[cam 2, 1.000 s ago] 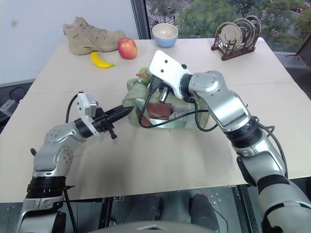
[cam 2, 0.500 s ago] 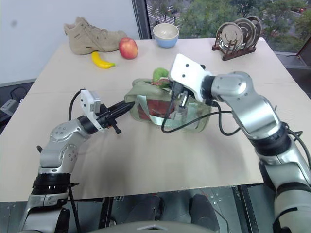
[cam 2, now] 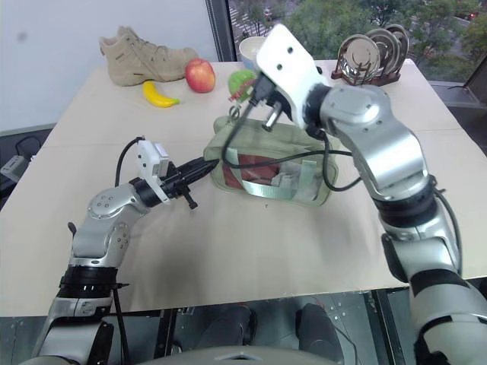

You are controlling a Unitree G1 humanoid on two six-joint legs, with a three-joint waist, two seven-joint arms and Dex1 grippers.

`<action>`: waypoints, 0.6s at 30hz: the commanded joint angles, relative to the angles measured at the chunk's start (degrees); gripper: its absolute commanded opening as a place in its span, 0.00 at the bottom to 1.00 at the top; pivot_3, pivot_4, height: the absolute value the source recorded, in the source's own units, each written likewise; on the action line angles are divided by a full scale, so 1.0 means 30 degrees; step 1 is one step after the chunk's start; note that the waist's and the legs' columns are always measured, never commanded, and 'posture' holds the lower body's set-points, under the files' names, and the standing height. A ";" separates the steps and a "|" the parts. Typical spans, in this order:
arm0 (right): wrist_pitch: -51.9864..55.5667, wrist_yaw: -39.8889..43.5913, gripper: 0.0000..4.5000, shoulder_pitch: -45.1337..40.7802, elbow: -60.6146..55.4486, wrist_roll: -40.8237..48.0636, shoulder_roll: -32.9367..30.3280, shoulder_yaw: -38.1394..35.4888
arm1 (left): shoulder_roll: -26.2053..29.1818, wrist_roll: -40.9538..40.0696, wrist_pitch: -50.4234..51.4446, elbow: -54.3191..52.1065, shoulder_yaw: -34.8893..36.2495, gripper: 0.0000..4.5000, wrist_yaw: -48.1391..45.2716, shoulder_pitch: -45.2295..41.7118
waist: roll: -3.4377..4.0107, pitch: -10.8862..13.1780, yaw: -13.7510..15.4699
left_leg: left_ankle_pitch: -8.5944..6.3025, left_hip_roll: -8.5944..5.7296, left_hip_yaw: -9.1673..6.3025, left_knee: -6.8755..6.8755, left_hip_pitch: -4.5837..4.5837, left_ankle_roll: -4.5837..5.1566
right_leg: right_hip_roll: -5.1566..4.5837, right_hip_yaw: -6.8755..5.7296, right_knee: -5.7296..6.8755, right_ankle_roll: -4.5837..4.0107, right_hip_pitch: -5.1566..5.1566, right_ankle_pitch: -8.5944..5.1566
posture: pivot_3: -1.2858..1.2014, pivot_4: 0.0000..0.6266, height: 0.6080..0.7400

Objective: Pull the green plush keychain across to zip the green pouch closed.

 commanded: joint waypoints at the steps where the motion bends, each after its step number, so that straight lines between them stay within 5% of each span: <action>1: -0.0777 -0.0849 0.01 -0.0727 -0.0476 -0.0809 -0.0549 -0.1473 | 0.0155 0.0339 0.0571 0.0260 0.0276 0.00 0.0559 0.0475 | 0.0005 0.0003 -0.0014 | 0.0000 -0.0009 -0.0001 -0.0001 -0.0004 0.0000 | -0.0005 0.0003 0.0001 0.0000 -0.0002 0.0000 | 0.52 0.24 1.00; 11: 0.1074 -0.1033 0.01 0.3608 -0.2951 -0.0634 -0.4635 -0.4494 | -0.0070 -0.0430 0.1631 0.0247 0.1201 0.00 0.2018 0.1013 | 0.0002 -0.0001 -0.0058 | 0.0000 -0.0014 0.0019 -0.0014 0.0011 0.0001 | -0.0017 0.0008 -0.0007 0.0000 0.0006 0.0000 | 0.52 0.24 1.00; 18: 0.2400 -0.2335 0.01 0.6478 -0.3659 -0.0808 -0.5028 -0.6742 | -0.0076 -0.0605 0.1958 0.0640 0.1372 0.00 0.2135 0.0617 | -0.0009 -0.0012 0.0011 | 0.0004 0.0013 0.0033 -0.0007 0.0049 -0.0006 | 0.0014 0.0043 0.0000 0.0001 0.0012 0.0000 | 0.52 0.24 1.00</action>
